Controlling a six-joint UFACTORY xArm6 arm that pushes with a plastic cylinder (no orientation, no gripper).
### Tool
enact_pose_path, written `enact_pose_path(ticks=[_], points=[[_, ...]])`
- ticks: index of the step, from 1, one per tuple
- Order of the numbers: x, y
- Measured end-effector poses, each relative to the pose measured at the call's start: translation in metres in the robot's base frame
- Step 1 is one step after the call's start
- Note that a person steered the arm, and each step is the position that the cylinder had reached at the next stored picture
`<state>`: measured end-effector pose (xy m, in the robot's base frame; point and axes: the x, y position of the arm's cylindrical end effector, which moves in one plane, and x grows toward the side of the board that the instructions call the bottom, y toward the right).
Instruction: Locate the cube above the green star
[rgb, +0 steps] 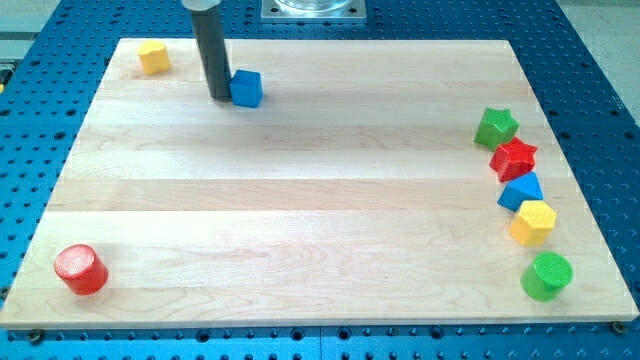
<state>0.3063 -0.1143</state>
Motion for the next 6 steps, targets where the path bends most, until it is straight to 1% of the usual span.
enact_pose_path(ticks=[2,3,4,6], points=[[0.004,0.123],[0.016,0.186],[0.029,0.209],[0.033,0.209]])
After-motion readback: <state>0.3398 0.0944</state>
